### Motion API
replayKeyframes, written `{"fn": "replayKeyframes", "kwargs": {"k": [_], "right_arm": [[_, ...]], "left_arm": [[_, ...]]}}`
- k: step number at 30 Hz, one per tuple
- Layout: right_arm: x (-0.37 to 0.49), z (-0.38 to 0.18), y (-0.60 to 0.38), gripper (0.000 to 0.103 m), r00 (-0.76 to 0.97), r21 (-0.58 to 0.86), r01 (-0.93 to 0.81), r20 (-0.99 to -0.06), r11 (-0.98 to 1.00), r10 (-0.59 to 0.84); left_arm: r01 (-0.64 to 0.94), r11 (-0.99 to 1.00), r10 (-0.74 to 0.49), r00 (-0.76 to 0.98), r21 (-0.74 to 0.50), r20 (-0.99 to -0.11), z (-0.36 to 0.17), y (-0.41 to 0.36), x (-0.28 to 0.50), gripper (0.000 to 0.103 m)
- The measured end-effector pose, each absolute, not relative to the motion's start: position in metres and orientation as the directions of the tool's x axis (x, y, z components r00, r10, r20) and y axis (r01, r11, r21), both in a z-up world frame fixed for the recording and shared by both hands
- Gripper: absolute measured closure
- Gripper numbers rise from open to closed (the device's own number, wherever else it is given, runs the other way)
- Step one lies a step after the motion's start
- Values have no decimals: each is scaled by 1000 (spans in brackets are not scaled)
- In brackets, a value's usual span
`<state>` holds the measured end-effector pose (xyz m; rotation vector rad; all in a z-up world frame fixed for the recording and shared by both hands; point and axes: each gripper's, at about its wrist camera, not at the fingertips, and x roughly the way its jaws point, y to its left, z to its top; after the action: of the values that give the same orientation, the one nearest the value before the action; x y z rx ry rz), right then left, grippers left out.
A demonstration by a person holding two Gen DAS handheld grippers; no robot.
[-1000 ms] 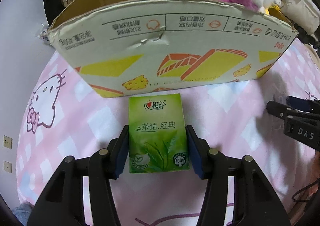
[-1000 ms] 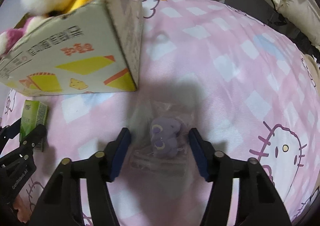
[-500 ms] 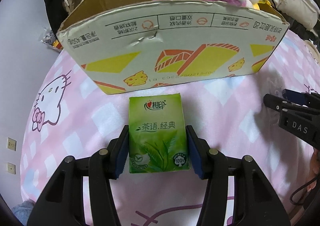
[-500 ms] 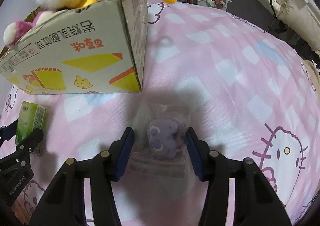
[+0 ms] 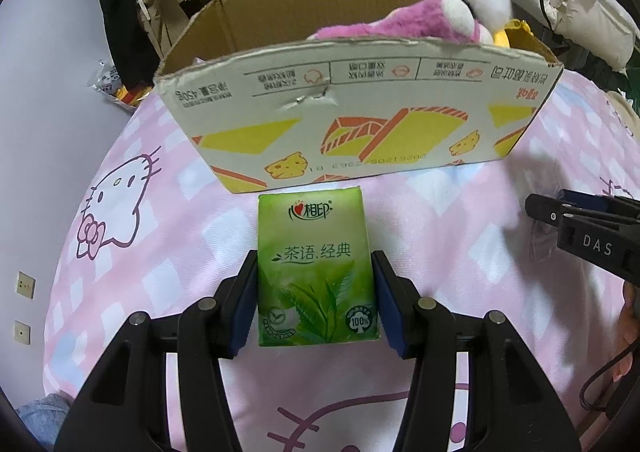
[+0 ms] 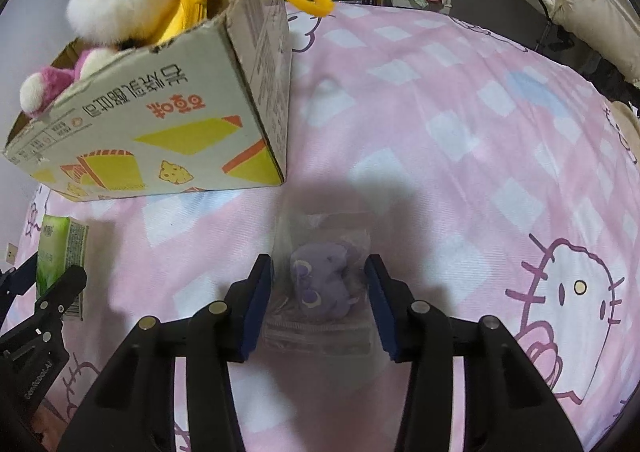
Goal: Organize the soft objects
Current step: 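Grasp and lift the green tissue pack with the left tool while the right tool lifts the bagged toy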
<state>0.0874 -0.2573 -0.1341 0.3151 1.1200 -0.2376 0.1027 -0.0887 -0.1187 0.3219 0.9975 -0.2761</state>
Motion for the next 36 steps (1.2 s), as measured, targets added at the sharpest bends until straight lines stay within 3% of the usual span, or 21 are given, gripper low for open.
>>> {"fn": "replayKeyframes", "kwargs": {"k": [14, 24, 36], "right_arm": [[68, -91, -253, 54, 576, 194, 308, -817, 931, -20], [43, -41, -262, 54, 748, 265, 279, -662, 923, -36], [47, 11, -250, 54, 851, 231, 185, -524, 955, -38]], "left_arm": [[310, 944, -101, 604, 116, -791, -83, -65, 96, 50], [276, 953, -137, 760, 125, -635, -27, -47, 59, 50], [282, 948, -186, 866, 147, -463, 18, -43, 56, 50]]}}
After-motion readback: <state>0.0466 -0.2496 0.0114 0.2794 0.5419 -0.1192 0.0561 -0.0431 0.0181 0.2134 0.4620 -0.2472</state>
